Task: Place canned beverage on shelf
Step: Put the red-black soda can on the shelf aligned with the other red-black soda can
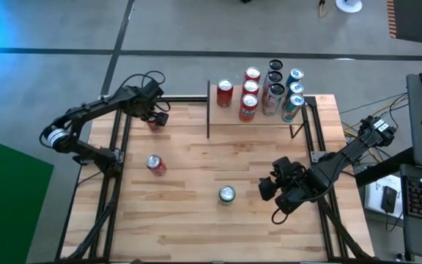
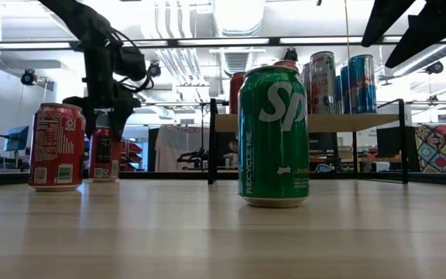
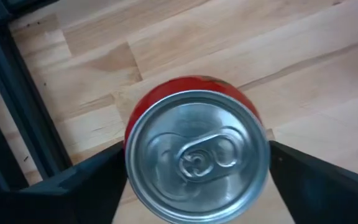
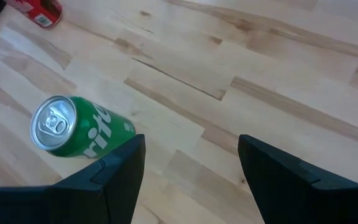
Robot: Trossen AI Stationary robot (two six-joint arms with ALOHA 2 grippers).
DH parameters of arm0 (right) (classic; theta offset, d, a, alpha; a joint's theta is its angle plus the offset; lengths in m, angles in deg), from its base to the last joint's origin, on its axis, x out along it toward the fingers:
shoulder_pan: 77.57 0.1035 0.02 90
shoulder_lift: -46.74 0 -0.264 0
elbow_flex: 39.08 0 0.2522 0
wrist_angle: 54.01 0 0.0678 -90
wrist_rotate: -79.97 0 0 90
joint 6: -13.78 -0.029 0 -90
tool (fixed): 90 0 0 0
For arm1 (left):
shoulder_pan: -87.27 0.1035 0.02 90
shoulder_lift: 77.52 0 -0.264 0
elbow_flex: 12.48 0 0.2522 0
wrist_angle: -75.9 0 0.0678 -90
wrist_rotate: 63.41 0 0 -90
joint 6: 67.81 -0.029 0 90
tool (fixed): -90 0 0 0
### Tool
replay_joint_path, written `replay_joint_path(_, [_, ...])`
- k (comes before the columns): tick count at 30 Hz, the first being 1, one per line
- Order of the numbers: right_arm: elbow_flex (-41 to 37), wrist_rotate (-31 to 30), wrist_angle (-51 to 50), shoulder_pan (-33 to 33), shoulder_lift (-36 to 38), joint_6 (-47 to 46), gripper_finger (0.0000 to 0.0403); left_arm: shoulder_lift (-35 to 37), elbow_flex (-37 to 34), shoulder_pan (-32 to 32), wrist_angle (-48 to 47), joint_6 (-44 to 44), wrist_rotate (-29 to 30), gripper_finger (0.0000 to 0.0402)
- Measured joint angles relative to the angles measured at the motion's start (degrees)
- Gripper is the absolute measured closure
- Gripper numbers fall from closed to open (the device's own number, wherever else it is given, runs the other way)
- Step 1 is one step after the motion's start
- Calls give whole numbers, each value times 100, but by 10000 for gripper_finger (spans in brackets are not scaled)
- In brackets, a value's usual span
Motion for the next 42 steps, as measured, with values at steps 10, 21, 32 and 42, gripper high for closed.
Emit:
replay_joint_path(10, [0,17,7,0,0,-55,156,267,90,-3,-164,-4,-654,118])
replay_joint_path(21, [-2,345,-29,-237,0,109,156,670,2376,-623,-1096,-293,-647,114])
replay_joint_path(32, [-2,492,7,-490,0,77,156,-278,4516,-1603,-1573,-485,-268,113])
replay_joint_path(42, [-2,447,46,-490,0,42,156,-1373,5863,-2383,-1558,-561,-78,112])
